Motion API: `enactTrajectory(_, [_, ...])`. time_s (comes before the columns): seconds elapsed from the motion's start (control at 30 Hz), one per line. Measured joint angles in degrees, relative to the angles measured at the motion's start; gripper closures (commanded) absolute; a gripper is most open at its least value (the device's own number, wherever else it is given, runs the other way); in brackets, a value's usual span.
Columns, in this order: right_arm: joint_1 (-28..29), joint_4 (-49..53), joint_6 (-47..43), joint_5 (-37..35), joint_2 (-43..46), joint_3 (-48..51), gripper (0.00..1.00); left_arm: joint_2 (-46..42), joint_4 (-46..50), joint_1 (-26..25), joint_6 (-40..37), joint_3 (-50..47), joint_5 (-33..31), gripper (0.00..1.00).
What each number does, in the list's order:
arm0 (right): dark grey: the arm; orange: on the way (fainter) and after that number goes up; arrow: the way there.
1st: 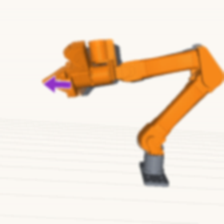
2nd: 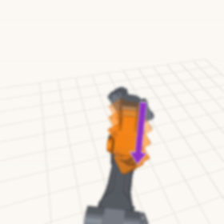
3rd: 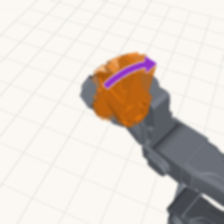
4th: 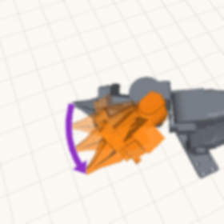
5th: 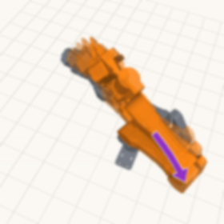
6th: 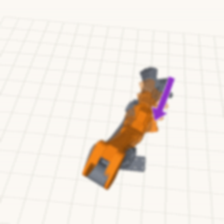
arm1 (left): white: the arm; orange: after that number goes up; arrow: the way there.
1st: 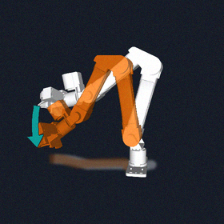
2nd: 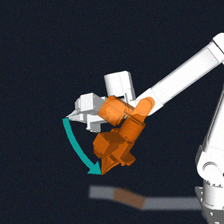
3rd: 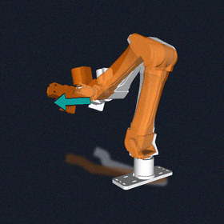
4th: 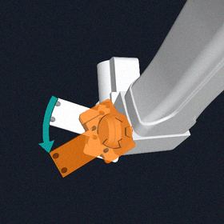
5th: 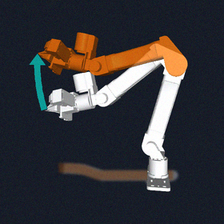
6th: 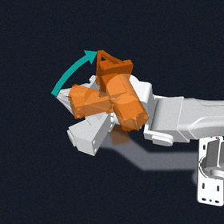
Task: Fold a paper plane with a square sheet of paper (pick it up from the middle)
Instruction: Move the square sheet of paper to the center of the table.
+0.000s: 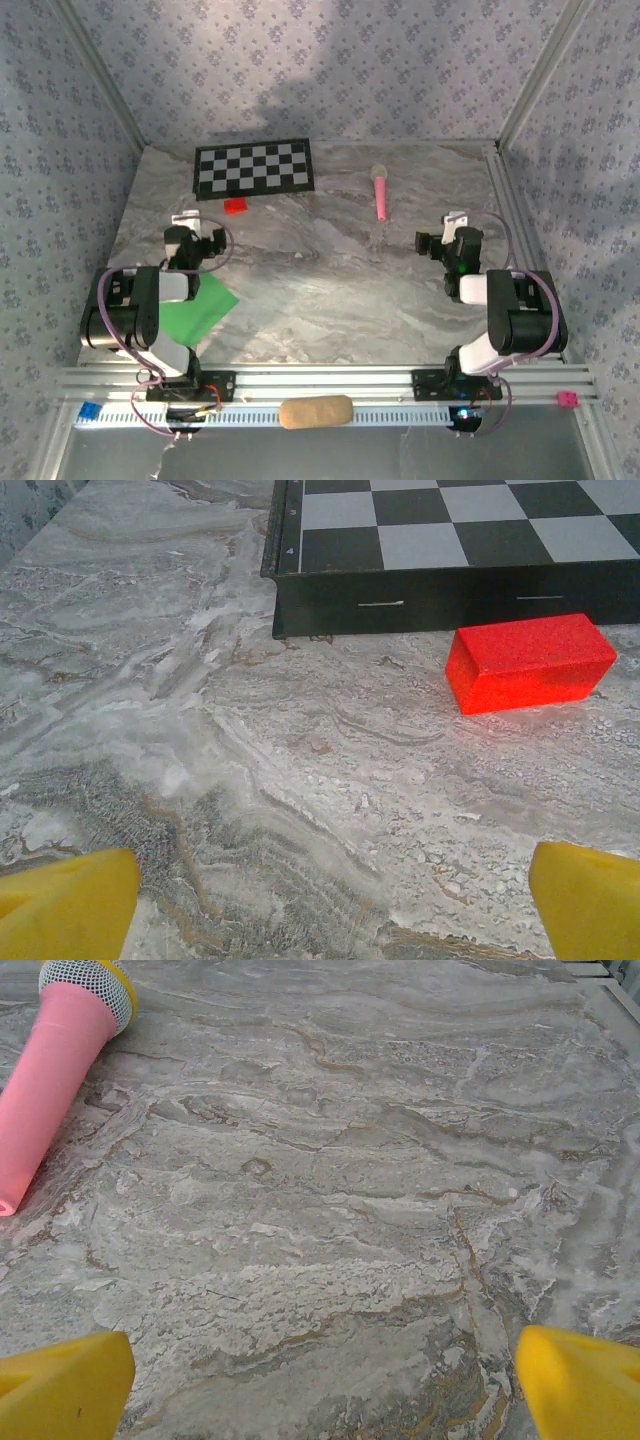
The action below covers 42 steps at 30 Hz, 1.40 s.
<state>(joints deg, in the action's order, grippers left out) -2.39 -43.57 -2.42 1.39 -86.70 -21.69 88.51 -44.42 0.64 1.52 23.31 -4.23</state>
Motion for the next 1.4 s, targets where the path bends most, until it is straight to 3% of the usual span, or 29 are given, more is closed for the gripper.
enactTrajectory(1.4, [-0.22, -0.02, 0.00, 0.57, 0.00, 0.00, 0.00, 0.00, -0.20, -0.17, -0.22, -0.02, 1.01, 0.00])
